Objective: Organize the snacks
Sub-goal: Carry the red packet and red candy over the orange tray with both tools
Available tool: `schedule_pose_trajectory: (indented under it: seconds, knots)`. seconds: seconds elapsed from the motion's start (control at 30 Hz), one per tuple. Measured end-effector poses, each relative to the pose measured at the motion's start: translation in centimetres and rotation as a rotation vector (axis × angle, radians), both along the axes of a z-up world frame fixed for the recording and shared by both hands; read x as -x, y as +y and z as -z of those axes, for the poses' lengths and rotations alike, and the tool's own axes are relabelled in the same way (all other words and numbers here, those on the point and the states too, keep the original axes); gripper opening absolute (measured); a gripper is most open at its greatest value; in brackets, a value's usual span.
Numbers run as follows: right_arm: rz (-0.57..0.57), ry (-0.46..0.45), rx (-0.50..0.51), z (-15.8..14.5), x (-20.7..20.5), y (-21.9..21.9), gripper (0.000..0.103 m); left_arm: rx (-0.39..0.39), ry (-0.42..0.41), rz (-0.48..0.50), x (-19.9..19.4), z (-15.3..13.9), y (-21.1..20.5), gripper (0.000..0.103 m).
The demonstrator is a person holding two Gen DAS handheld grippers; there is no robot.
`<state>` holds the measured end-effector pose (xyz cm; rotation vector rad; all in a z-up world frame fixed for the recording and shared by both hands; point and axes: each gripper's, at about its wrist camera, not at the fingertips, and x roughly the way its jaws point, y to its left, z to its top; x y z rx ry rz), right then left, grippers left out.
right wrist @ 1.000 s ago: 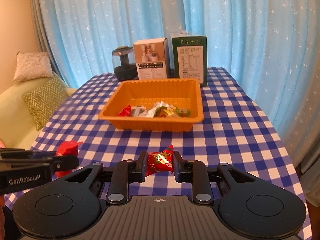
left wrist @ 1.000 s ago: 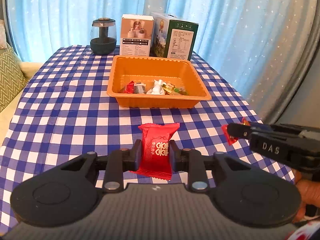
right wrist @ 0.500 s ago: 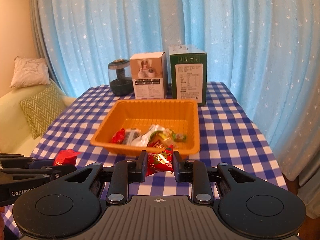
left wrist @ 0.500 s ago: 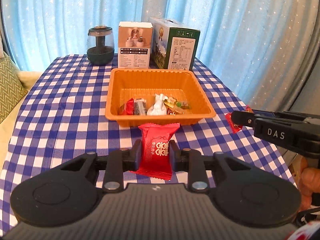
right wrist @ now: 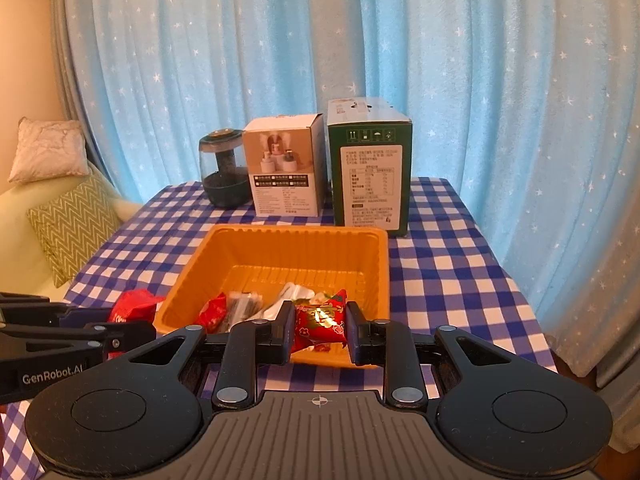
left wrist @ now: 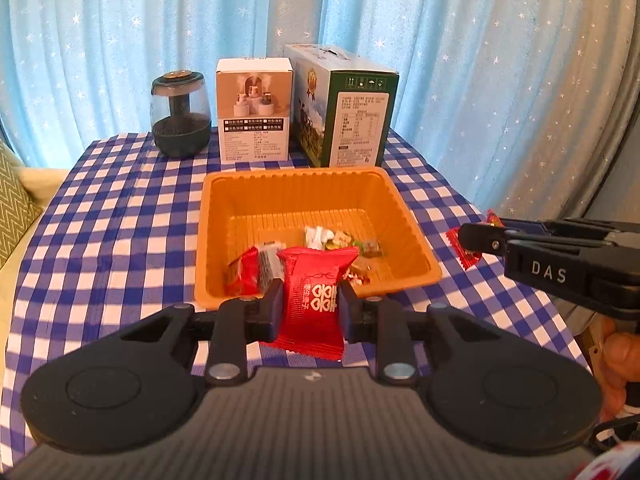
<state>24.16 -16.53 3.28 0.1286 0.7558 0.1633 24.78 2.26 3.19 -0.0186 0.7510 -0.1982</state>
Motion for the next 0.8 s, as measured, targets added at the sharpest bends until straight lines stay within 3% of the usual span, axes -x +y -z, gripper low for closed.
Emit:
schedule_pose_trajectory:
  seconds: [0.8]
  knots:
    - [-0.019, 0.103, -0.046, 2.9, -10.1, -0.3, 0.026, 0.037, 0.043, 0.017, -10.0, -0.1, 1.1, 0.025]
